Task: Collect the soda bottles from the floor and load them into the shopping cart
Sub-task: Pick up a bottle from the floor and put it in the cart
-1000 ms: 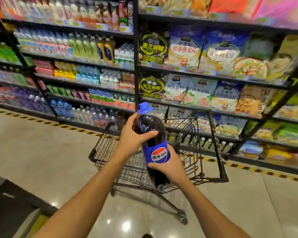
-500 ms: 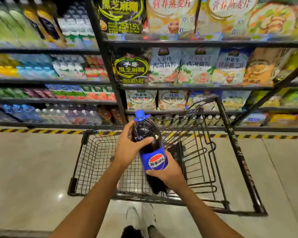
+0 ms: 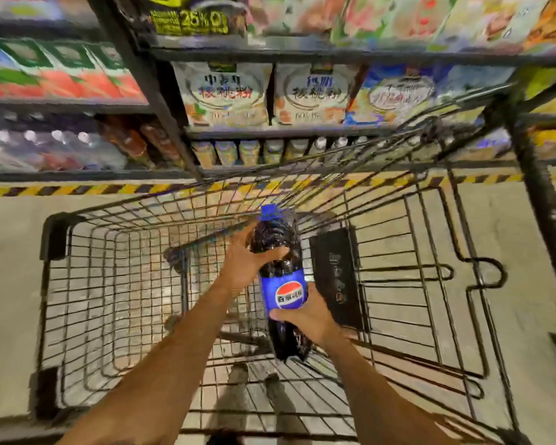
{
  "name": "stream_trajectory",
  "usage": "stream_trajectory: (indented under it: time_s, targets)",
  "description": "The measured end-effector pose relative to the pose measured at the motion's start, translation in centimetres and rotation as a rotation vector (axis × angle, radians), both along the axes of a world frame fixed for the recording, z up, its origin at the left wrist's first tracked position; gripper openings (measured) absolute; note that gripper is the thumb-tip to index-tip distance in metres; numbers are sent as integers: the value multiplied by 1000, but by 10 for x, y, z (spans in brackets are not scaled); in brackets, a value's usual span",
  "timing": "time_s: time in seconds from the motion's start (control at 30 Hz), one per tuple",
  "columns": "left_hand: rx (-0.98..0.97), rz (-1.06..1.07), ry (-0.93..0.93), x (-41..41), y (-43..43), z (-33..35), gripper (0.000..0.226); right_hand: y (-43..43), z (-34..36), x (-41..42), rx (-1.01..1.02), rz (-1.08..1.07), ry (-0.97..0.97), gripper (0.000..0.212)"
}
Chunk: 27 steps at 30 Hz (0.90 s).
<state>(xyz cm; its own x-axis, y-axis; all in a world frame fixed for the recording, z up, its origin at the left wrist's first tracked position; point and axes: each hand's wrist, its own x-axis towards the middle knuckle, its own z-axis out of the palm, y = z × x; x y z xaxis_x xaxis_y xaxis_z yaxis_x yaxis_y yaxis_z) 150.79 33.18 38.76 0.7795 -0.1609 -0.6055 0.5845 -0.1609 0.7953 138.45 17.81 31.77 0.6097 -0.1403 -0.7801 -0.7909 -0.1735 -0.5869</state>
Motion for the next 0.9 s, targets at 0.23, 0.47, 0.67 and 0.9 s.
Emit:
stream_trajectory:
  time_s: [0.23,0.47,0.67,0.9]
  targets:
    - [-38,1,80,23,5,-104,58,9,-74,15,5,-58,70,69]
    - [-110,-101,186,29,-2,-164,68,13,-110,2,-113,-188,111,80]
    - [-157,-49,210,34,-8,-174,73,13,-112,6,-216,-181,119,65]
    - [-107,-90,168,36,-7,-186,83,19,-113,6,-303,-165,106,68]
